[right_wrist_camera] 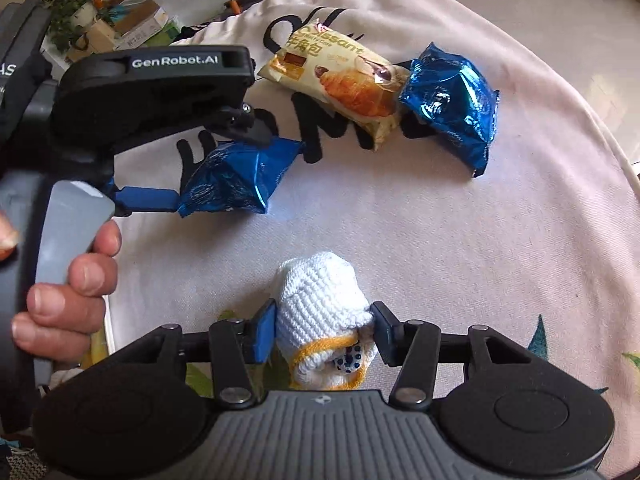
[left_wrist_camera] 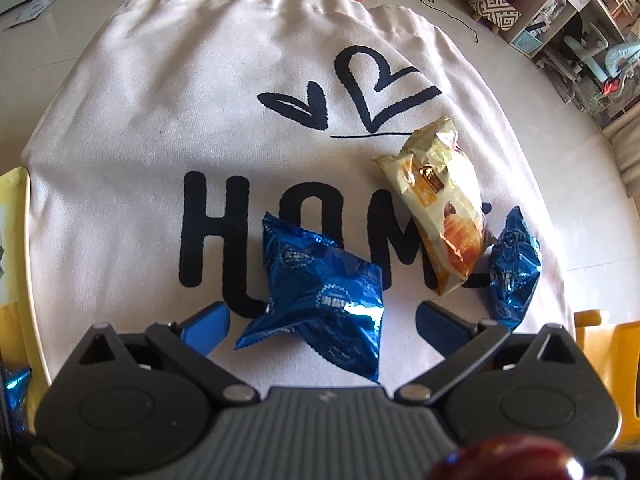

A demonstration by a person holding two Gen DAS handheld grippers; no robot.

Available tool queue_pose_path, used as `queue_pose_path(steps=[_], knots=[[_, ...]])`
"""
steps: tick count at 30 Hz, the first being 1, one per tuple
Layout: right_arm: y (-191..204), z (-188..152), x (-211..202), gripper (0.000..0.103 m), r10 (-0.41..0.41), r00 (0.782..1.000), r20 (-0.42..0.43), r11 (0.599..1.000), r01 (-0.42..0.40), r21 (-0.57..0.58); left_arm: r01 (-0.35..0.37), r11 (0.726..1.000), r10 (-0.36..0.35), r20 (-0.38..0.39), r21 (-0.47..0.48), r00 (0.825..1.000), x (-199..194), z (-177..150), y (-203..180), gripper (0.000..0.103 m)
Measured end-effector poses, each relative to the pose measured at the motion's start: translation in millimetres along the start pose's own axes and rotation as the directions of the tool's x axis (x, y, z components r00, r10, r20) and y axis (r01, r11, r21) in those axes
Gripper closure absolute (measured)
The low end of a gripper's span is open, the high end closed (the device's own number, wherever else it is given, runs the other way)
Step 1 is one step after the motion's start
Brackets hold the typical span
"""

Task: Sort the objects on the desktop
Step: 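Close the left gripper on the blue foil pack while the right holds the glove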

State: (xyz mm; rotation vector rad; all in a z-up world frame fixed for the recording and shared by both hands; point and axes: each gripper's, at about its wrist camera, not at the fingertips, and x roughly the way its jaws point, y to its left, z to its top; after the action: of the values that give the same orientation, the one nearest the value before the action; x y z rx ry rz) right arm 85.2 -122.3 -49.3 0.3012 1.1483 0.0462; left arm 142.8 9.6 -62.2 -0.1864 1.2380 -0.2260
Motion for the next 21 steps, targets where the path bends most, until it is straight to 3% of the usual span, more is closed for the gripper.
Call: queue_pose_path(steps=[13,21], knots=[[-7.2,1.1,3.0,0.052,0.012,1.000,-0.006,0.998,-0.012,0.064,-0.078,0.996,0.079,-0.038,0.038,0.996,31.7,-5.1,-9.3,0.001],[-6.7,1.7,3.3,0.051,0.007,1.000,-0.009,0.998,-0.006,0.065,-0.153,0.982,0.155,-0.008,0.113,0.988,31.2,-13.2,-20.2,0.001]])
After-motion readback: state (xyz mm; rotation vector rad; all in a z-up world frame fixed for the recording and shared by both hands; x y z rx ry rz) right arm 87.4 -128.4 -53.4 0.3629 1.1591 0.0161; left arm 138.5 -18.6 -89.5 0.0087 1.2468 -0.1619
